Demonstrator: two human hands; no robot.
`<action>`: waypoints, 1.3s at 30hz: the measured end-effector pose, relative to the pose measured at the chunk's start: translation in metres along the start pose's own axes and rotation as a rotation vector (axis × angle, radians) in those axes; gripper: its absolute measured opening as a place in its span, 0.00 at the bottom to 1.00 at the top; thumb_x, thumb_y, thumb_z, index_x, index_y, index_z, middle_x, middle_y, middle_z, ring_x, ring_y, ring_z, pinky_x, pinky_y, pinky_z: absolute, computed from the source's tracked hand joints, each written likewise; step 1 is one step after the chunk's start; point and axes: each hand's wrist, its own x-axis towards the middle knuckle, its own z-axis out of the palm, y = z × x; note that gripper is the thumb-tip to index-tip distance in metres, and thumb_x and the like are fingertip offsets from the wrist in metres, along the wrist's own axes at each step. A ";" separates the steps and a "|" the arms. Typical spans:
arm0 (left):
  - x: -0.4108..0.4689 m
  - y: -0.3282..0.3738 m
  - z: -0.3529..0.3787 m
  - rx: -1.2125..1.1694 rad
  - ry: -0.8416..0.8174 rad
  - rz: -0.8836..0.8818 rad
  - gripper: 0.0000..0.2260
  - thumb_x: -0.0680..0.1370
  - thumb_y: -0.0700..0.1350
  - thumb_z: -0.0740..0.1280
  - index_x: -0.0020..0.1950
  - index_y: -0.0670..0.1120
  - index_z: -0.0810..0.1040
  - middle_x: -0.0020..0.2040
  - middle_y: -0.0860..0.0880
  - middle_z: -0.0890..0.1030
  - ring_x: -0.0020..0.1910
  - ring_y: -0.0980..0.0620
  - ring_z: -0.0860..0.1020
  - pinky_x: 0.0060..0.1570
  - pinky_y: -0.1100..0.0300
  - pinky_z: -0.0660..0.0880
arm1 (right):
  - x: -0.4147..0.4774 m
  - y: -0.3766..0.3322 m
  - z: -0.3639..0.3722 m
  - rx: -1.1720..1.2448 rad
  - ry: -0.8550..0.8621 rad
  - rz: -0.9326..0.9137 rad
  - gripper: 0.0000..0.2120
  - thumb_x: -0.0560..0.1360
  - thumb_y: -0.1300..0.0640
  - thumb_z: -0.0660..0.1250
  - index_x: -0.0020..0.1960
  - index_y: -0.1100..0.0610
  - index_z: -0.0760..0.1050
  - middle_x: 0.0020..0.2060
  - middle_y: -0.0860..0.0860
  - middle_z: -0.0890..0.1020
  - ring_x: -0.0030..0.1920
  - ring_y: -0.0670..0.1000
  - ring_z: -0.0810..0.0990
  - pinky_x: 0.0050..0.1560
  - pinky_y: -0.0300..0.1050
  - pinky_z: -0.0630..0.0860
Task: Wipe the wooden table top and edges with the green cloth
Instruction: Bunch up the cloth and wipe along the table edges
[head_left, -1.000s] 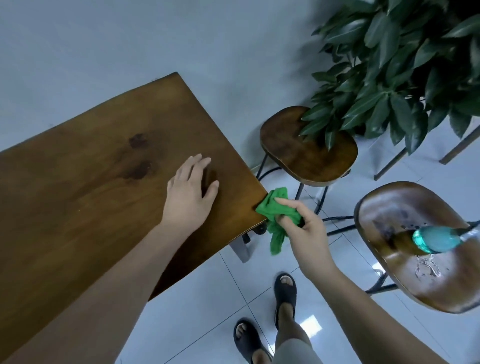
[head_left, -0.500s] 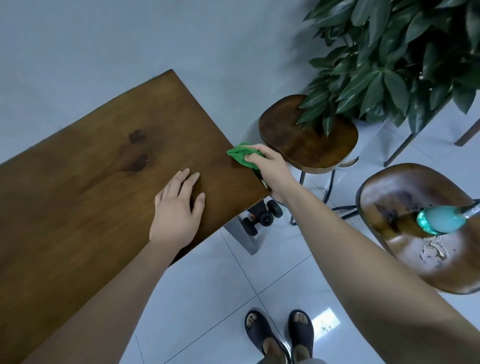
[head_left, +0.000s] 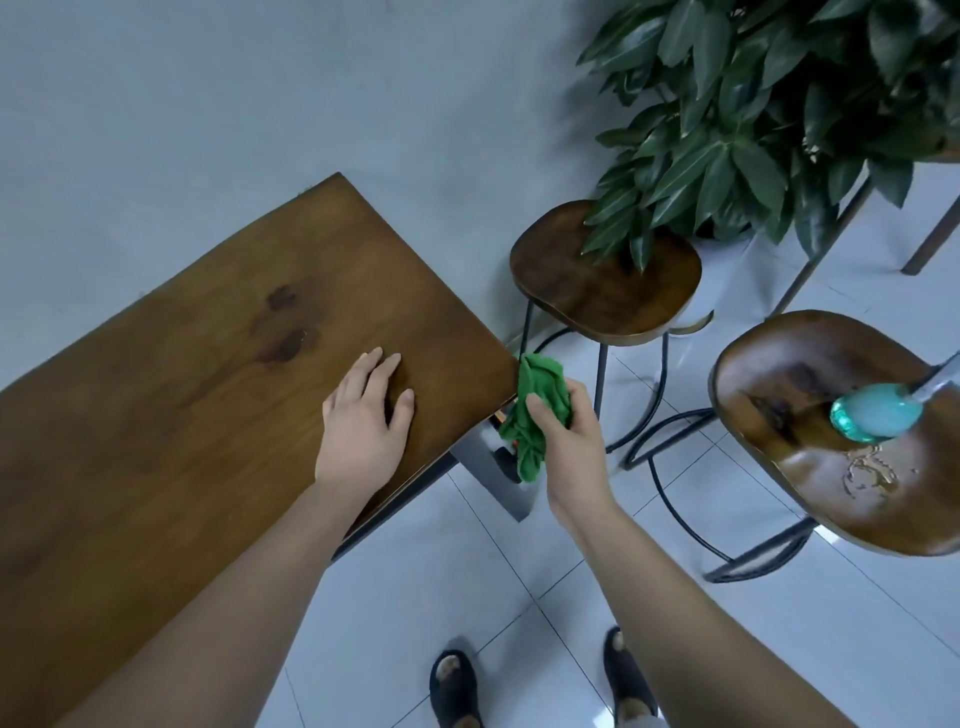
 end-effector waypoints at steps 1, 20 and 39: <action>0.000 -0.003 -0.002 -0.047 -0.011 0.008 0.24 0.89 0.57 0.60 0.84 0.54 0.67 0.86 0.52 0.66 0.86 0.50 0.62 0.85 0.44 0.56 | -0.002 0.002 0.005 0.021 0.030 -0.002 0.06 0.86 0.58 0.72 0.56 0.47 0.82 0.53 0.53 0.87 0.54 0.58 0.86 0.61 0.68 0.84; -0.076 -0.166 -0.066 -0.031 -0.208 0.447 0.25 0.88 0.62 0.55 0.83 0.56 0.67 0.85 0.54 0.66 0.86 0.52 0.61 0.84 0.41 0.61 | -0.196 0.154 0.195 0.015 0.410 -0.205 0.09 0.86 0.62 0.71 0.60 0.49 0.81 0.52 0.43 0.87 0.55 0.47 0.85 0.59 0.48 0.83; -0.092 -0.186 -0.053 0.082 -0.149 0.548 0.25 0.89 0.59 0.50 0.85 0.55 0.65 0.86 0.54 0.64 0.87 0.54 0.58 0.84 0.42 0.58 | -0.075 0.081 0.126 -0.174 0.540 -0.306 0.08 0.86 0.62 0.64 0.61 0.51 0.74 0.49 0.46 0.83 0.48 0.48 0.83 0.52 0.54 0.82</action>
